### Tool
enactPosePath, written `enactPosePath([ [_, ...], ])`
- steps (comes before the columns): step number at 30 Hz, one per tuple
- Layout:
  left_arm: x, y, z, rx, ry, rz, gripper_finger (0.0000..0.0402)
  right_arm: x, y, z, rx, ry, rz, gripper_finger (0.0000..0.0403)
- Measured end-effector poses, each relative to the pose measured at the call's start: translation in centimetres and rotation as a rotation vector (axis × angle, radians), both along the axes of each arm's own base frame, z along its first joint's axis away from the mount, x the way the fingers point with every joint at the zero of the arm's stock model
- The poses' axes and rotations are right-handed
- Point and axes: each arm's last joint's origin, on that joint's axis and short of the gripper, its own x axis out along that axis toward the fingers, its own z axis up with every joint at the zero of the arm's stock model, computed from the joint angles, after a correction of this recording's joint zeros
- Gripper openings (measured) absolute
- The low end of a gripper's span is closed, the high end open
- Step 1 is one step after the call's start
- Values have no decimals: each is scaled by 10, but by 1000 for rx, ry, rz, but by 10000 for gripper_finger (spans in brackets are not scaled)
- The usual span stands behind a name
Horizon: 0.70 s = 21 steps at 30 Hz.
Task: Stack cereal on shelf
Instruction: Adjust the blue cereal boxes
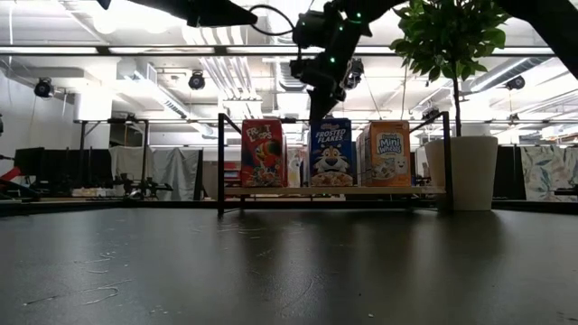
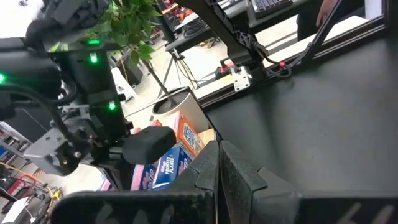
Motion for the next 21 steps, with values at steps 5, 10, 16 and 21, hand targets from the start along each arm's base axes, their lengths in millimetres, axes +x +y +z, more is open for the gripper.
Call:
enactPosePath([
  [5,0,0,0,0,-1,0,0,-3,-7,-9,1,5,-15,11],
  [10,0,0,0,0,0,0,0,-1,-7,-9,-11,-11,-9,11],
  [16,0,0,0,0,0,0,0,0,-8,-7,-23,-21,-2,11],
  [21,0,0,0,-4,0,1,0,-1,-8,-7,-24,-15,3,11],
])
